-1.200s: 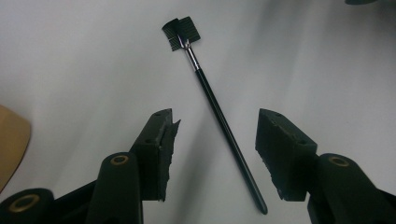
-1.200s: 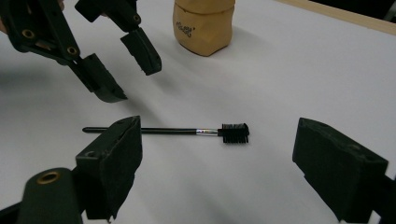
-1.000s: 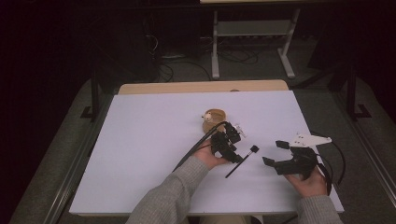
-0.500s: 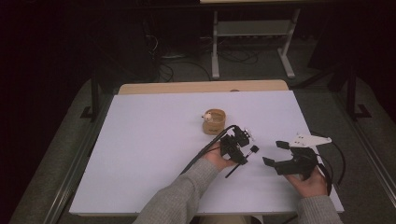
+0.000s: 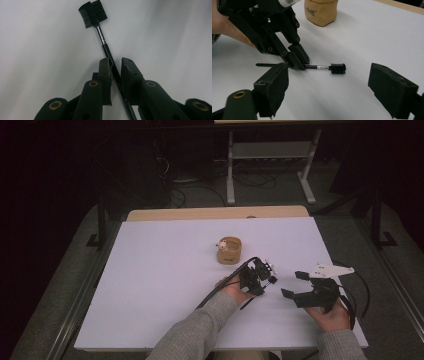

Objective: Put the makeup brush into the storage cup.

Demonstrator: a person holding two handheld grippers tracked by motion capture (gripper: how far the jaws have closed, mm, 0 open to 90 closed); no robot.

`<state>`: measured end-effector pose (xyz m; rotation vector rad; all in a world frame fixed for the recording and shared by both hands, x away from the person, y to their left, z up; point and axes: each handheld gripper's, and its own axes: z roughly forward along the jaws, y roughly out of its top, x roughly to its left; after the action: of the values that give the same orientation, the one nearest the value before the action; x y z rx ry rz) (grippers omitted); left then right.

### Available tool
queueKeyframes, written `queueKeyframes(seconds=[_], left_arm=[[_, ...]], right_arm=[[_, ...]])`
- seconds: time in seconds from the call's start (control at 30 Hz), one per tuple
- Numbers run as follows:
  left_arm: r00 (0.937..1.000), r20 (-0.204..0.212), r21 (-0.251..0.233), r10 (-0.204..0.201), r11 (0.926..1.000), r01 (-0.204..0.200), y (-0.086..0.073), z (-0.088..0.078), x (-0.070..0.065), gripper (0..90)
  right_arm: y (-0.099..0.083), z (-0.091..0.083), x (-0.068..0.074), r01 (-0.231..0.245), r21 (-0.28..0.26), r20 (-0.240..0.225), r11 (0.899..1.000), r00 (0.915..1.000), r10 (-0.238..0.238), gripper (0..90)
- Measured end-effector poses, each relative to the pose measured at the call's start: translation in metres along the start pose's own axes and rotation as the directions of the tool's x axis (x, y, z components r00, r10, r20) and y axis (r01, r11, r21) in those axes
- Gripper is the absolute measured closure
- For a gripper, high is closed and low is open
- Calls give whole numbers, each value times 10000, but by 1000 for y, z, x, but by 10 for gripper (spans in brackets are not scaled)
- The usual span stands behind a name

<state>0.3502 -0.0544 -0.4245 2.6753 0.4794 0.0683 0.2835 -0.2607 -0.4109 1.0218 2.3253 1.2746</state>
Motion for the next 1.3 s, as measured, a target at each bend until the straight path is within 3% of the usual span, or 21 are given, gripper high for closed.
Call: queueKeyframes(seconds=[0.23, 0.3, 0.47, 0.8, 1.0, 1.3], left_arm=[[9979, -581, 350, 295, 9990, -275, 4, 1, -7, 811], [9980, -580, 366, 243, 9991, -222, 5, 1, -7, 815], [9992, -398, 515, -78, 9986, 98, 6, 0, -3, 828], [9990, -429, 577, 80, 9983, -55, 8, 1, -3, 854], [9998, -199, 632, 14, 9980, -1, 8, 1, 0, 857], [9996, 79, 107, -273, 9996, 272, -1, -4, 8, 858]], right_arm=[[0, 0, 1, 13, -14, 50, 10000, 10000, -13, 164], [0, 0, 1, 13, -11, 52, 10000, 10000, -13, 164], [0, 0, 1, 52, 7, 29, 10000, 10000, -52, 165], [0, -1, 0, 34, 1, 62, 10000, 10000, -34, 166], [0, -1, 0, -28, -23, 48, 10000, 10000, 28, 167], [-3, -1, -2, -101, -28, -97, 9999, 9999, 100, 174]])
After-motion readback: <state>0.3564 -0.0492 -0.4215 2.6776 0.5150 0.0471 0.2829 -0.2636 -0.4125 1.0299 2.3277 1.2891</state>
